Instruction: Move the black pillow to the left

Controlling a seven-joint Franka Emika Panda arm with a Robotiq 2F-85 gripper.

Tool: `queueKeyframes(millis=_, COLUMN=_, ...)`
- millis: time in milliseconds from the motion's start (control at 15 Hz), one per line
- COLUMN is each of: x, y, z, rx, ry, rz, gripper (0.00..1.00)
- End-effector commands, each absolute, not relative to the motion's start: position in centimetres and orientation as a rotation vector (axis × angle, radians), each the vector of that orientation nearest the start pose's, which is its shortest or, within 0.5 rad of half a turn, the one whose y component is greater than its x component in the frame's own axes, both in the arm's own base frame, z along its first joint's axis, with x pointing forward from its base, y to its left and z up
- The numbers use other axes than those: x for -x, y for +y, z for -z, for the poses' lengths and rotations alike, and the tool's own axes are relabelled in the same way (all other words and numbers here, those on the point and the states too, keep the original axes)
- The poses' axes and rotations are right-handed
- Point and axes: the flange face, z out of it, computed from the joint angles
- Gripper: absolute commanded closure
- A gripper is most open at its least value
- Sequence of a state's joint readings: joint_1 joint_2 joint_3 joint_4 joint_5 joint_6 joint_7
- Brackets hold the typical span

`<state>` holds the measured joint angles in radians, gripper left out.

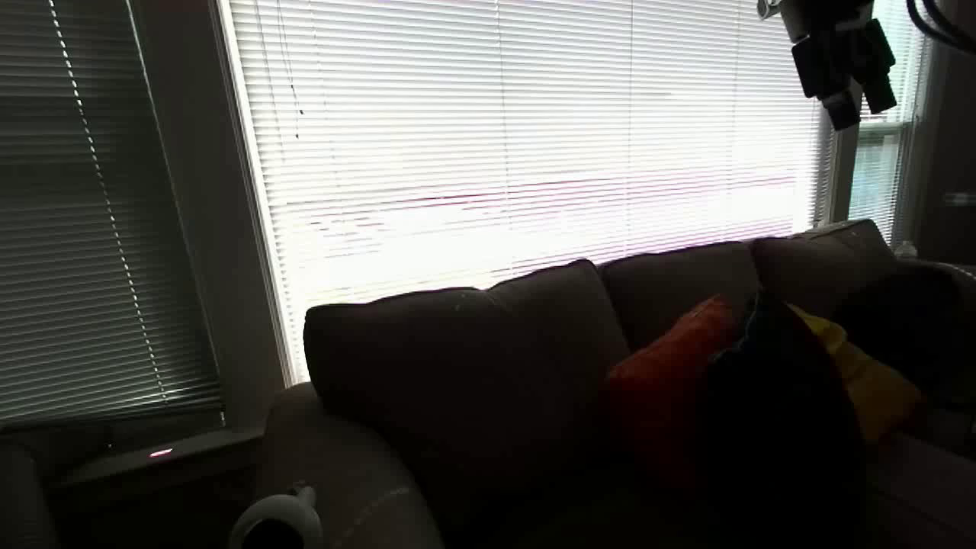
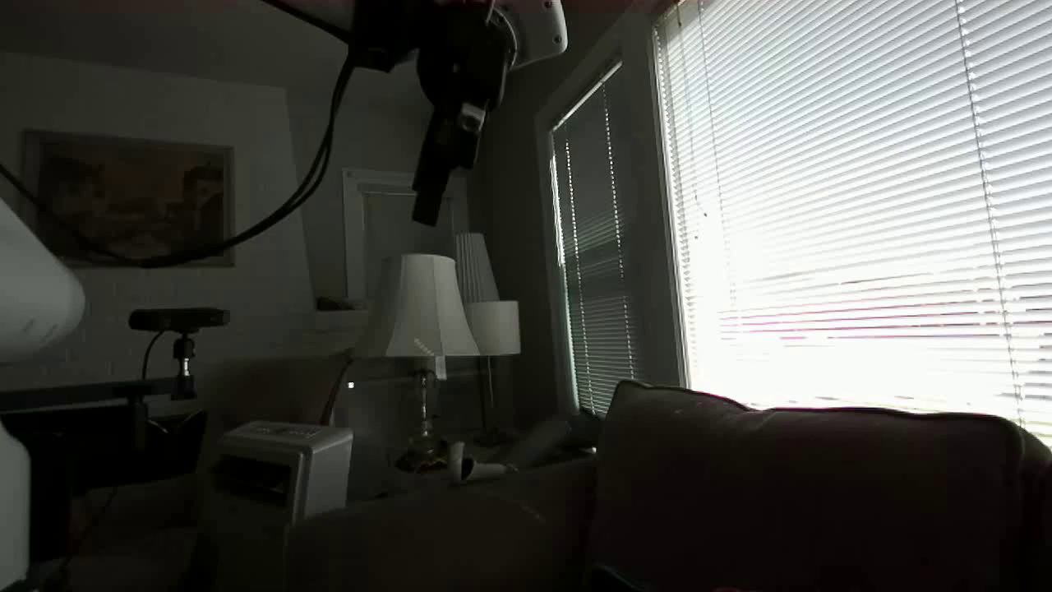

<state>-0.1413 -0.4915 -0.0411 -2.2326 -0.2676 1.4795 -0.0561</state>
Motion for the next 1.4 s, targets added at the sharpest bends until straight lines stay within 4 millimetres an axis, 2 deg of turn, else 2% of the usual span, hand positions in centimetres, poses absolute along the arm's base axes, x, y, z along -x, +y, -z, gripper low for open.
queueKeyframes(millis=0, x=-36.2, y=-10.0, z=-54.4, rx=3.318, ry=0.180, rz=-0.484, gripper=0.00)
queueKeyframes(millis=267, x=-36.2, y=-10.0, z=-54.4, rx=3.318, ry=0.180, rz=-0.484, gripper=0.00)
queueKeyframes(millis=400, x=-37.5, y=-11.1, z=-52.7, rx=3.301, ry=0.321, rz=-0.417, gripper=0.00)
queueKeyframes(millis=667, x=-39.7, y=-15.2, z=-47.4, rx=3.228, ry=0.675, rz=-0.405, gripper=0.00)
queueKeyframes(millis=933, x=-41.1, y=-19.0, z=-40.9, rx=3.131, ry=0.991, rz=-0.487, gripper=0.00)
queueKeyframes(millis=1067, x=-41.4, y=-20.3, z=-37.8, rx=3.075, ry=1.130, rz=-0.520, gripper=0.00)
queueKeyframes(millis=1200, x=-41.9, y=-21.0, z=-35.5, rx=3.003, ry=1.236, rz=-0.496, gripper=0.00)
queueKeyframes(millis=1333, x=-42.9, y=-21.3, z=-33.5, rx=2.991, ry=1.237, rz=-0.362, gripper=0.00)
